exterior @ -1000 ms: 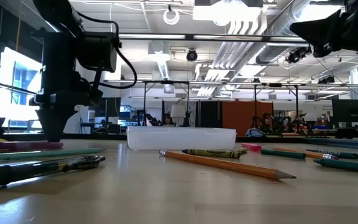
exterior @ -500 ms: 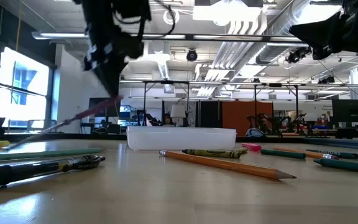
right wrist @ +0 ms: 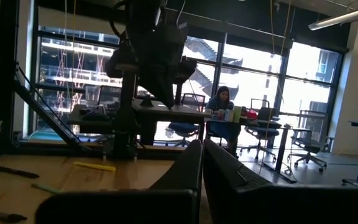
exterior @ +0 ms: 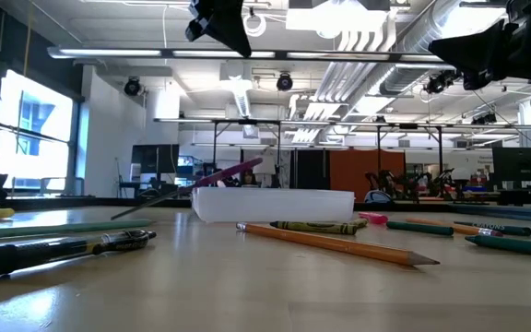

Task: Pick & place school supplies into a supply box
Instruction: Put the purple scissors into the supply box

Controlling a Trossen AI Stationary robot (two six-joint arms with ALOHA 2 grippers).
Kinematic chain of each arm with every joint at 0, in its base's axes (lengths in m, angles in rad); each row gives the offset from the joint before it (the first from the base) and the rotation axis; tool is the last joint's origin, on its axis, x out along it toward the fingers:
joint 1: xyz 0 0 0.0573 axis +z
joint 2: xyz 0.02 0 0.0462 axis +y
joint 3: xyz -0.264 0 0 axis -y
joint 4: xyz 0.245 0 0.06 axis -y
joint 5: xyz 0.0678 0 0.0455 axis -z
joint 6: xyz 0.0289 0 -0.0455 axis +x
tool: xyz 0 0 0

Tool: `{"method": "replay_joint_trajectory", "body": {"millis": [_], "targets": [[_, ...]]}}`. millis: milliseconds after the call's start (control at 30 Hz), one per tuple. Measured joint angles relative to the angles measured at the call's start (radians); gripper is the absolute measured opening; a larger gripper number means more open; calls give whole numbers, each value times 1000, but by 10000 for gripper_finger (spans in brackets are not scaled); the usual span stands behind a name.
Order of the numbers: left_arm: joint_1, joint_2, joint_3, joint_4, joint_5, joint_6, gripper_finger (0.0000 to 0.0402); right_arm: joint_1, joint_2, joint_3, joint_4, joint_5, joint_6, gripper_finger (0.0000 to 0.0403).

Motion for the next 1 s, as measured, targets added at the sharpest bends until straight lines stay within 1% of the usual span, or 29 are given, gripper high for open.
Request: {"method": "replay_joint_trajectory", "body": {"millis": [100,233,300,367,433,500,567,667,767,867,1000], "targets": [[0,11,-2,-102,26,17,85,0,0,0,0,0,0,0],[-1,78,-5,-220,31,7,139,0,0,0,-1,0,0,0],[-12,124,-2,-194,34,7,156,0,0,0,1,0,0,0],[-17,174,-2,-178,67,27,167,0,2,0,2,0,0,0],[-36,229,-2,-120,114,46,171,0,1,0,-3,1,0,0],[-44,272,-3,-114,137,52,172,0,4,0,-3,3,0,0],[-60,307,-2,-98,138,51,169,0,5,0,-5,3,0,0],[-60,345,-3,-117,136,35,164,0,12,0,-8,8,0,0],[-59,363,-3,-113,149,27,161,0,20,0,-6,8,-1,0],[-59,363,-1,-75,150,32,161,0,24,0,-7,9,-2,0],[-59,363,-1,-34,131,34,161,0,28,0,-11,23,-1,0]]}}
